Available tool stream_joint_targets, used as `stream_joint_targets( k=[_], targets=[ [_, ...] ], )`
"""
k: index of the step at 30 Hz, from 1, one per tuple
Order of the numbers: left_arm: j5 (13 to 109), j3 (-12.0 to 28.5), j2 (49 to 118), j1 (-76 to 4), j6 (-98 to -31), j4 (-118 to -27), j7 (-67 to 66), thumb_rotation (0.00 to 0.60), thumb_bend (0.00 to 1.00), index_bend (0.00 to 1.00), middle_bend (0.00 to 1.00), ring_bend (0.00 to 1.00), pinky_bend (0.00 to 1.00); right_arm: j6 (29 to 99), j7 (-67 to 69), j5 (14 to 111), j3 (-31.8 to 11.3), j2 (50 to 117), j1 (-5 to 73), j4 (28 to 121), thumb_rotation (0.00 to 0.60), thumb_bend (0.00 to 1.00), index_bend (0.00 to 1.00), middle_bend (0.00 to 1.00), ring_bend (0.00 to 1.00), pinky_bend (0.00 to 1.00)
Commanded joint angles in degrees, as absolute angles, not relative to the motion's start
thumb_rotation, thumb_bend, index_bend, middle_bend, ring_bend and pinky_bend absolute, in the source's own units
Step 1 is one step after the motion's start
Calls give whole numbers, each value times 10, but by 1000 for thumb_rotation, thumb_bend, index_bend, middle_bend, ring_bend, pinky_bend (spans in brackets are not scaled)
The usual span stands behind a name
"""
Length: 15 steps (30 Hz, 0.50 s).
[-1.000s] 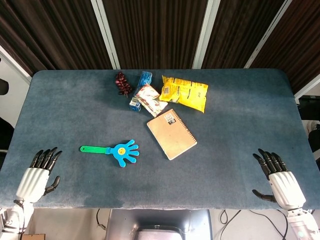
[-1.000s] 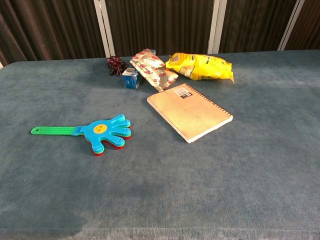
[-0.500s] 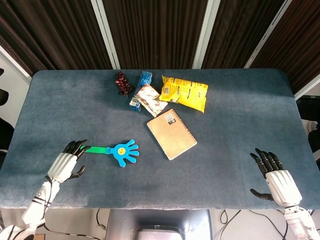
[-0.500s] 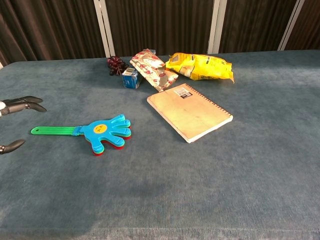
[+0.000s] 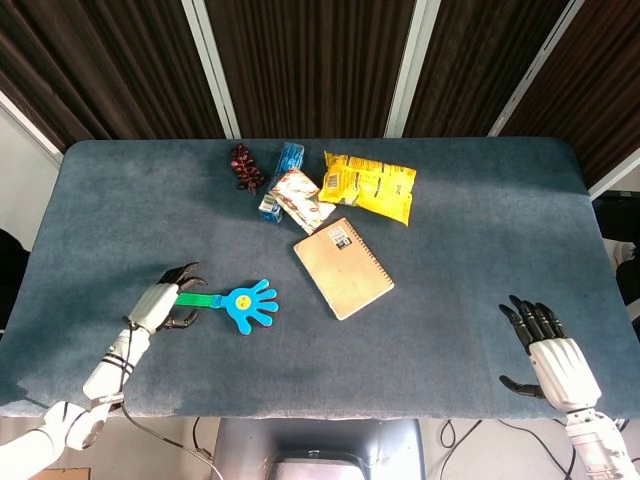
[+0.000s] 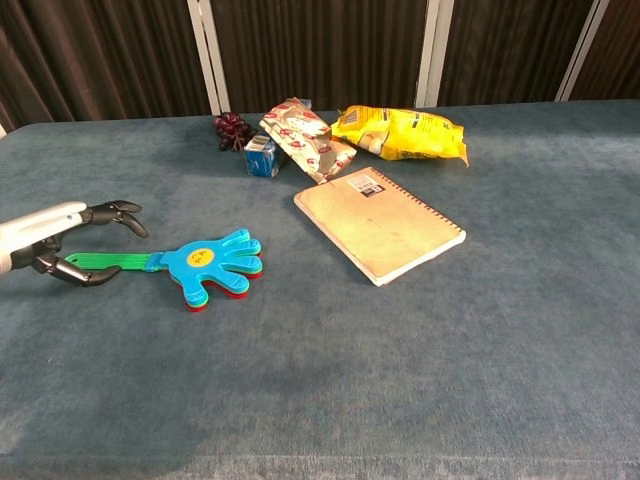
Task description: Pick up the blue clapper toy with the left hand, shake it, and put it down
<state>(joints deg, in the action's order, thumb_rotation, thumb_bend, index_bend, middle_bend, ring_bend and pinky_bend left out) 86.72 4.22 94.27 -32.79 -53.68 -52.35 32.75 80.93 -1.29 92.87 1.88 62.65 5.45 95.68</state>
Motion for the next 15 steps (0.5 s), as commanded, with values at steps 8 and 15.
stream_joint_targets(
  k=[8,15],
  targets=[
    [864,40,964,-348,-524,-510,328,600,386,318,43,0,0,812,-11,928,19,624,53,959,600,203,0,0,0,0],
    [863,34,972,-352,-529,-513,322,600,392,340,56,0,0,815,-7,928,20,618,52,963,600,204,0,0,0,0]
  ],
)
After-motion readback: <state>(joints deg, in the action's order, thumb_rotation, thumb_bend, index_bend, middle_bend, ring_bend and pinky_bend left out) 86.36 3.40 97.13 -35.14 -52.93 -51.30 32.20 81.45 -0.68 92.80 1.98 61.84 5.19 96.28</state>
